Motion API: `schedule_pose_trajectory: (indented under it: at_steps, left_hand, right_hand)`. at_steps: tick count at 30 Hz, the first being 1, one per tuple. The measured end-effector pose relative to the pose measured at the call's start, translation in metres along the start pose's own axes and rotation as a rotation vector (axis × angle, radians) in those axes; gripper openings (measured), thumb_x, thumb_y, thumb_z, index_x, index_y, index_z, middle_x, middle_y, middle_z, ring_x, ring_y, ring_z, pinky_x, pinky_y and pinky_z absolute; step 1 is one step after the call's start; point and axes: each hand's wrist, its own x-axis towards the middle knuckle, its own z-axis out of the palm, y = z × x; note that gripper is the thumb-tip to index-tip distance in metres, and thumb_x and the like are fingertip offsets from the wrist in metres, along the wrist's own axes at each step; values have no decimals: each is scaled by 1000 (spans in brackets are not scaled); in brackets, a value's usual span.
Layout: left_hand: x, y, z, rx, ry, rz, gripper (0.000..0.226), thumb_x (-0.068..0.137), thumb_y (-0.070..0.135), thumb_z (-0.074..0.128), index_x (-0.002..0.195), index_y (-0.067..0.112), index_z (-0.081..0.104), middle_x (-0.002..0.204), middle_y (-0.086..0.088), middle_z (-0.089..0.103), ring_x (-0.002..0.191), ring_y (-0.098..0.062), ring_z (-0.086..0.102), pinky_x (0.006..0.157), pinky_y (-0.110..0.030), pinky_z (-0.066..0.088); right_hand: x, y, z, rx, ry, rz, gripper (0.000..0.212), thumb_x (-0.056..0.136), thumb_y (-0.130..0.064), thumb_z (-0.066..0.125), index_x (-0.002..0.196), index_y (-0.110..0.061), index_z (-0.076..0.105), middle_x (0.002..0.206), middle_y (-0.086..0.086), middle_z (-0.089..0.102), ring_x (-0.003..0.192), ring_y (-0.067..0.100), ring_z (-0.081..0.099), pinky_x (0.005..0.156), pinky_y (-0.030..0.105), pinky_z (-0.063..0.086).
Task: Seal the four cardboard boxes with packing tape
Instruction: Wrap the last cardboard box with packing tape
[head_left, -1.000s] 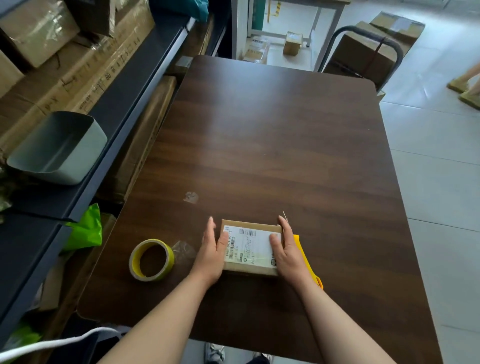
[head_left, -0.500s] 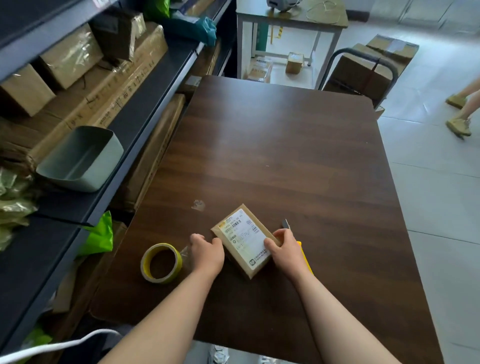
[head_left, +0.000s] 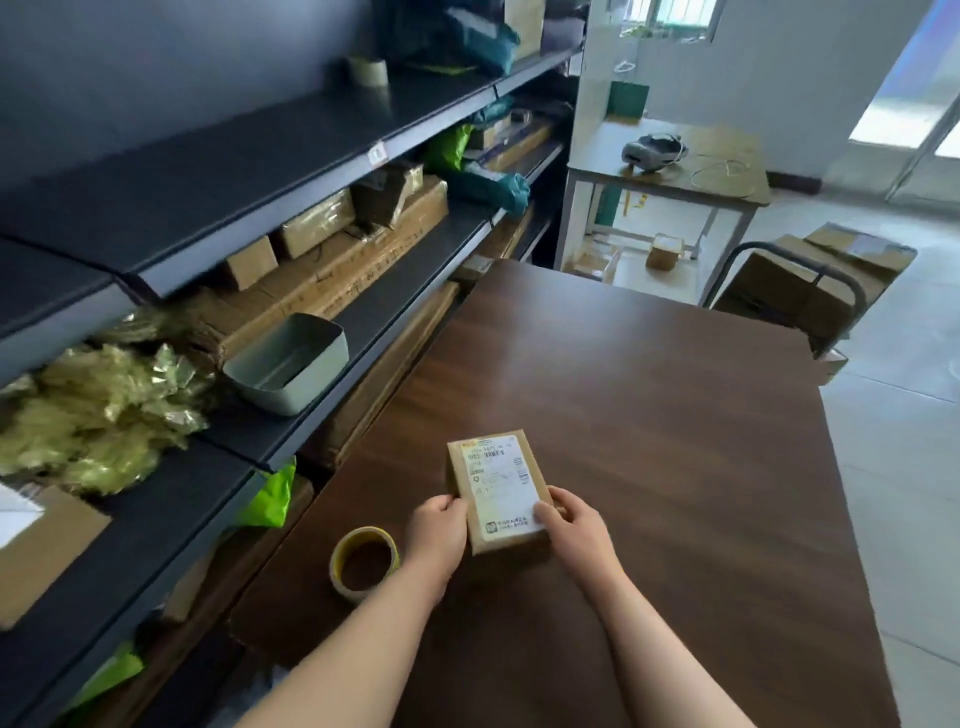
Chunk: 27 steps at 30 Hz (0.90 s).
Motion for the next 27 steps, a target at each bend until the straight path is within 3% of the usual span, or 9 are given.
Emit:
schedule_pose_trajectory:
  at_steps: [4, 7, 9, 11, 15, 17, 21, 25, 27]
  left_hand:
    - [-23, 29, -23, -93, 105, 71, 27, 98, 17, 42, 110, 7, 65, 99, -1, 68, 78, -6, 60, 54, -16, 43]
    - [-46, 44, -46, -178, 218, 133, 29, 96, 20, 43, 105, 9, 67, 105, -1, 69, 91, -13, 61, 73, -25, 48]
    - [-69, 53, -62, -251, 300, 170, 23, 97, 22, 44, 103, 16, 66, 103, 6, 66, 93, -11, 58, 79, -29, 44]
    - [-92, 57, -79, -345, 396, 220, 22, 97, 24, 48, 106, 18, 68, 101, 5, 67, 93, -11, 60, 75, -27, 46]
    - [-146, 57, -118, -486, 532, 307, 19, 95, 27, 55, 83, 26, 69, 85, 6, 70, 80, -6, 63, 56, -20, 46]
    - [-172, 52, -140, -534, 595, 318, 18, 95, 29, 56, 81, 29, 67, 84, 9, 69, 85, -9, 63, 63, -24, 47]
    - [-225, 38, -186, -608, 764, 331, 16, 91, 36, 61, 86, 26, 72, 95, 6, 73, 97, -16, 64, 91, -38, 51]
    - [-274, 21, -229, -662, 906, 371, 16, 92, 37, 59, 94, 26, 71, 98, 6, 73, 98, -15, 65, 90, -38, 53]
    - [-297, 10, -250, -668, 991, 375, 19, 92, 41, 59, 96, 27, 72, 98, 7, 73, 99, -15, 65, 92, -41, 52]
  right_hand:
    - [-5, -45, -4, -46, -56, -158, 35, 93, -24, 57, 127, -22, 62, 95, -16, 69, 83, -4, 64, 62, 11, 47]
    - [-16, -80, -4, -58, -114, -281, 36, 94, -29, 58, 129, -24, 60, 92, -20, 67, 83, -2, 64, 66, 17, 49]
    - [-29, -102, 1, -47, -159, -361, 36, 95, -30, 58, 130, -23, 60, 90, -20, 66, 82, -2, 64, 65, 16, 49]
    - [-45, -122, 9, -21, -218, -422, 36, 96, -32, 58, 130, -24, 60, 91, -18, 67, 82, -1, 65, 62, 14, 48]
    - [-84, -159, 32, 6, -364, -508, 37, 96, -36, 55, 132, -25, 59, 96, -16, 68, 84, 2, 66, 63, 16, 52]
    - [-108, -175, 46, 16, -439, -558, 39, 96, -37, 56, 133, -25, 57, 95, -16, 67, 84, 3, 66, 64, 20, 54]
    - [-162, -208, 81, -13, -573, -685, 41, 97, -38, 54, 136, -24, 55, 101, -12, 64, 90, 5, 60, 70, 24, 51]
    - [-217, -234, 120, -37, -685, -767, 37, 97, -39, 52, 132, -26, 59, 94, -21, 61, 89, 5, 60, 77, 31, 55]
    - [-245, -243, 141, -55, -752, -814, 35, 97, -39, 51, 129, -27, 61, 93, -24, 61, 89, 4, 60, 73, 28, 53]
